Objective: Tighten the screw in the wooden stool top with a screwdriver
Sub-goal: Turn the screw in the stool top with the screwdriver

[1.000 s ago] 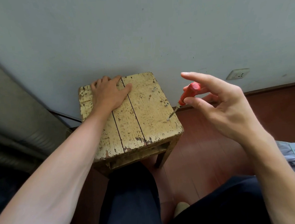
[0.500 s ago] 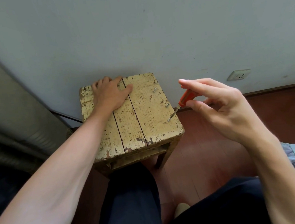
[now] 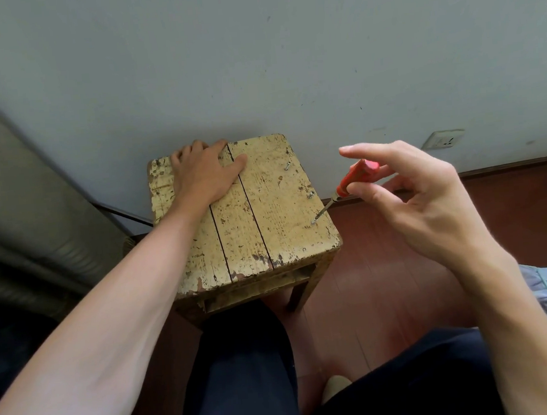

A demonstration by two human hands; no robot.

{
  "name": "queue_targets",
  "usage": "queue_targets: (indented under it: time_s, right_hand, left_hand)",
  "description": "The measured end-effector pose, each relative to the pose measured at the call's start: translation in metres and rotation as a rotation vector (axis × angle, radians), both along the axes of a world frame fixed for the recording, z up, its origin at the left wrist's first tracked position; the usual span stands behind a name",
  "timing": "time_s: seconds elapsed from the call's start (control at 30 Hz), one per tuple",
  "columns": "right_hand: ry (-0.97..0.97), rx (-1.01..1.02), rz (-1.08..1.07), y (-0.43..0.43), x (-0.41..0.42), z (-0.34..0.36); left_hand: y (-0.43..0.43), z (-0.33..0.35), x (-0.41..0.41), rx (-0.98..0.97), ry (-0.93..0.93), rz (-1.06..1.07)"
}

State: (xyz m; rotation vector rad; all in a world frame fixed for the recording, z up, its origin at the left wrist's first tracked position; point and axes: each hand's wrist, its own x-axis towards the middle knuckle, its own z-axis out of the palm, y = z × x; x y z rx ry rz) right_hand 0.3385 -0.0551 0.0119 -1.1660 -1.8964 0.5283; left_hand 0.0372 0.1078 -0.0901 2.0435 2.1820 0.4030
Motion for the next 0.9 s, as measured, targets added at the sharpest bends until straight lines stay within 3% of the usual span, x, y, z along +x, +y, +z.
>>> queue_targets:
  time_s: [0.3,0.57,0.9]
  right_hand:
    - [-0.054,0.078,-0.015,-0.0004,-0.0019,0.0004]
    - [-0.031,-0.021,0.132,-0.0018,0.0007,0.0015]
    - [-0.007,0.022,-0.029,0.0006,-0.0029,-0.0021]
  left_hand:
    - [0.0013,-0.0017,-0.0009,0.008,0.002,-0.003]
    - [0.0002,-0.0003,-0.0009,0.005,0.009,-0.005]
    - [0.0001,-0.0001,-0.0002,0.005,0.025,-0.008]
